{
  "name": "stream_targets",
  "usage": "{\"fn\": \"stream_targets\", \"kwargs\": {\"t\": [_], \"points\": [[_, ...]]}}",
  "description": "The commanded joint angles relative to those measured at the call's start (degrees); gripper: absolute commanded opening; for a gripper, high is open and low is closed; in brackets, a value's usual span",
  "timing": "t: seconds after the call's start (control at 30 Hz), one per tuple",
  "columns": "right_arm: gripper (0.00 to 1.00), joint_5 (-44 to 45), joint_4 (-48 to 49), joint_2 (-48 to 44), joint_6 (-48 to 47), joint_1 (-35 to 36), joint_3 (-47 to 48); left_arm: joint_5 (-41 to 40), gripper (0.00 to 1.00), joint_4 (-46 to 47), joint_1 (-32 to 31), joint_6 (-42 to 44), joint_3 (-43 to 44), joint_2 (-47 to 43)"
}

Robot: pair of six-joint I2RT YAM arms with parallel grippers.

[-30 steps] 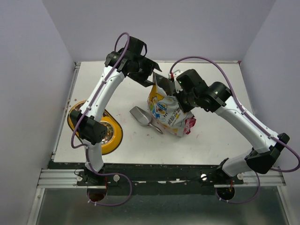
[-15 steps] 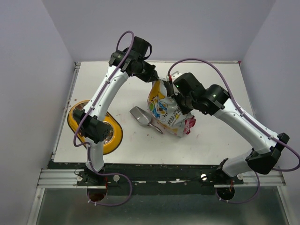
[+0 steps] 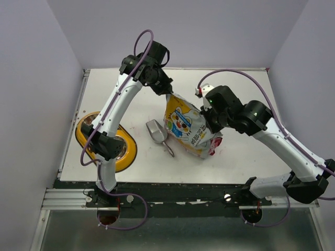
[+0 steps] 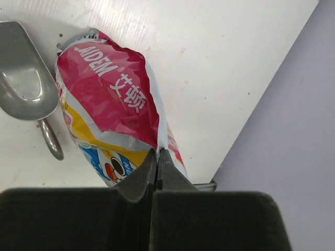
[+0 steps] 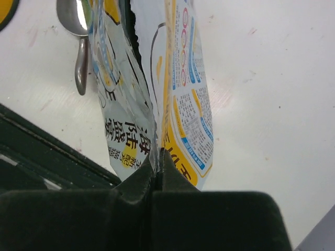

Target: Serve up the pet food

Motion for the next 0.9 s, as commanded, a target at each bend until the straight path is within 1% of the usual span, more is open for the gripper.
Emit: {"fn": "stream_targets", "kwargs": {"t": [0.0,0.07,0.17,0.23,0.3,0.33,0.37,0.4,0.43,0.47,0.53,0.6,0.67,0.7,0.77,0.87], "points": [[0.01,-4.37,-3.31,-6.6,1.96,0.29,0.88,-4.86,0.0,6.94,1.59,8.3,-4.08,-5.54],[0.01,-6.21,-4.18,-7.12,2.13,0.37,-0.89,-7.13,0.0,5.8,1.15,9.26,-3.4,-6.07],[0.01,-13.24,-5.15,-8.53,3.45,0.29,-2.03,-12.05,0.0,2.72,1.85,13.21,1.43,-6.42],[0.0,-14.3,-4.98,-8.27,4.68,0.29,-2.56,-11.71,0.0,1.76,2.64,14.63,3.55,-6.34],[0.01,-9.06,-4.71,-6.61,6.78,0.37,-2.65,-9.97,0.0,1.57,2.55,14.28,2.86,-6.95],[0.08,-8.16,-4.54,-5.38,7.05,0.38,-1.87,-8.74,0.0,1.84,2.38,13.06,0.76,-7.47],[0.19,-7.2,-4.62,-3.54,7.23,0.29,-0.73,-6.98,0.0,2.45,2.12,11.83,-1.35,-8.09],[0.33,-7.02,-4.45,-1.78,7.14,0.29,0.33,-5.75,0.0,3.24,1.68,10.6,-3.63,-8.88],[0.47,-6.75,-4.1,0.24,6.97,0.46,1.64,-5.3,0.0,3.24,1.07,9.37,-4.61,-9.06],[0.58,-5.44,-3.84,1.82,6.88,1.59,2.96,-5.38,0.0,2.55,0.45,7.44,-4.88,-9.06],[0.61,1.05,-3.22,5.34,7.75,4.14,6.65,-4.69,0.0,1.05,-0.17,4.97,-4.36,-8.8],[0.64,2.73,-3.39,10.07,7.14,5.99,12.44,-4.51,0.0,-1.05,-0.35,2.42,-3.13,-8.1],[0.65,8.25,-3.83,14.73,7.84,8.63,18.85,-3.98,0.0,-1.33,-0.35,0.84,-2.95,-8.01],[0.66,9.76,-3.92,16.93,7.93,9.25,21.32,-3.46,0.0,-0.98,-0.35,0.4,-3.21,-8.01],[0.66,17.91,-3.75,21.42,8.81,11.53,25.28,-1.97,0.0,-0.54,-0.26,-0.22,-2.95,-7.66],[0.63,26.79,-3.13,25.91,8.64,13.29,27.84,-0.11,0.0,-0.18,-0.08,-0.57,-2.25,-7.04]]}}
